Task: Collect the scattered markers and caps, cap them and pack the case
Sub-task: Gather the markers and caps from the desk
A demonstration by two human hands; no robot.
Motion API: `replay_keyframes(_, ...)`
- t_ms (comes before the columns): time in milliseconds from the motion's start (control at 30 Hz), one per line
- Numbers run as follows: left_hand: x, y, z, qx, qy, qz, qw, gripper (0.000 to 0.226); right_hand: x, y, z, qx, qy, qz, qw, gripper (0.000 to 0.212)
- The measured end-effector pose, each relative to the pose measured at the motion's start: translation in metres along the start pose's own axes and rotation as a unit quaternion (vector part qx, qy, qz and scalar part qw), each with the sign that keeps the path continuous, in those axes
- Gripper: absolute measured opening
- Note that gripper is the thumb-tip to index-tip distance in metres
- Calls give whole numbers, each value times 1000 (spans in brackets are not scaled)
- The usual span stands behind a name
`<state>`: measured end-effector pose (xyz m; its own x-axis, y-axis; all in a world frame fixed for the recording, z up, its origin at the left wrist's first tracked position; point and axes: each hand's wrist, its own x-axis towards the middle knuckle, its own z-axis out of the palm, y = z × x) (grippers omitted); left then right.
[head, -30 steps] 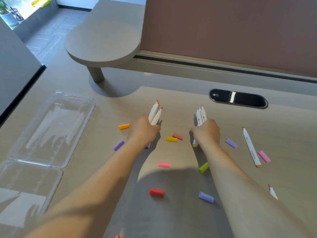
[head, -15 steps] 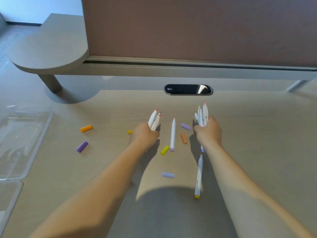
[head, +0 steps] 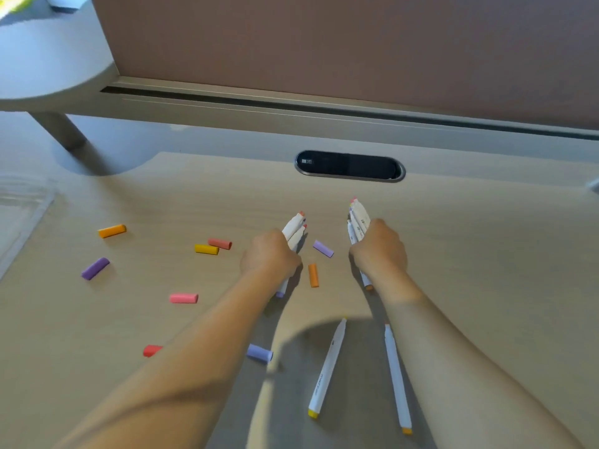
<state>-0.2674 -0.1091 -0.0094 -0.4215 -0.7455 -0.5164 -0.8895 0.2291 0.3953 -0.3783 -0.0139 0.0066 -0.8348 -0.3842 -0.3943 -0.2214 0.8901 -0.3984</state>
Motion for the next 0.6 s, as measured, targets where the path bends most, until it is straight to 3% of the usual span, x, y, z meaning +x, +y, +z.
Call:
replay_keyframes(233,-1,5,-5,47,14,-2,999,15,3,-5,-3,-1,-3,-3,1000,30)
replay_keyframes(367,-21,7,-15,19,30,17,999,15,-10,-1,-16,21,12,-20,1000,30)
replay_keyframes(600,-75,5,-11,-63,-26,58,996,30,-59,33,-26,26,47,-3,999,17)
